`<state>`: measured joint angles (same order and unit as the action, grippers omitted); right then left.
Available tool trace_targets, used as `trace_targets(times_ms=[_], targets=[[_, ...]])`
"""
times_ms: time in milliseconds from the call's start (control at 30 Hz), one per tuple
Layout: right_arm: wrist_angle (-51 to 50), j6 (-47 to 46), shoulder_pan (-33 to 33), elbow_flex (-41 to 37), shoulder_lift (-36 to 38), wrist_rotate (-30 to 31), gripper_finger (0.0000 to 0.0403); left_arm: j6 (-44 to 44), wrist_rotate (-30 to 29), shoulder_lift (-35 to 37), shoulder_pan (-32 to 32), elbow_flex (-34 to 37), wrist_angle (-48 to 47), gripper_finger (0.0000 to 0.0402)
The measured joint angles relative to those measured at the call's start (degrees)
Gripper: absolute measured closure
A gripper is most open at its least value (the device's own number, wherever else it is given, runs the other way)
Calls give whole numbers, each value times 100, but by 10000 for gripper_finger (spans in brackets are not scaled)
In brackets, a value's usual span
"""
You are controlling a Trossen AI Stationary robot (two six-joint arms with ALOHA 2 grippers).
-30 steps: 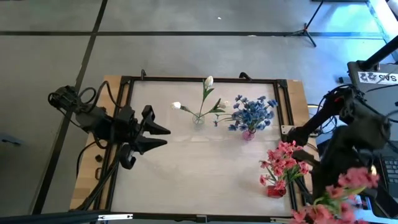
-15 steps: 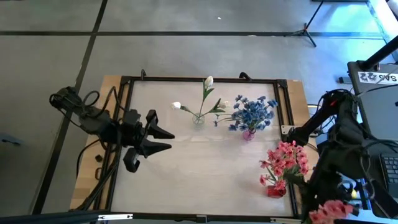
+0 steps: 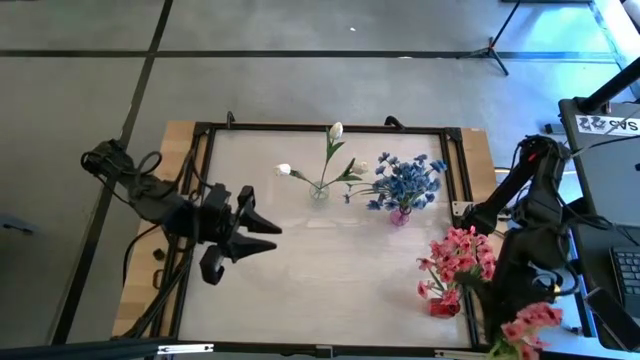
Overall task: Sort flowers into vase by color
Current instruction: Put the pink flower into the red vase
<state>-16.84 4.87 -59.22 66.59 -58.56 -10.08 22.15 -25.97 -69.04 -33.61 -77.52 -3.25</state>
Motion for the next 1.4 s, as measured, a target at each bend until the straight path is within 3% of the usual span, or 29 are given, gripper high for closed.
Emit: trace_targets(times_ms=[500,967,1167,1400], targets=[[1382,305,0,-1855,1253,-231,395,273,-6,-71,1,7,-25,255],[1381,142,0,-2397,1294,-29,395,278,-53,-72,60,7,-23,255],[1369,312,-2,-2704,1254,-220,394,275,-64,-72,60,4,-30,255],[1319,224,-2,-2937,1249,-96,343,280,-64,-72,60,2,-38,255]])
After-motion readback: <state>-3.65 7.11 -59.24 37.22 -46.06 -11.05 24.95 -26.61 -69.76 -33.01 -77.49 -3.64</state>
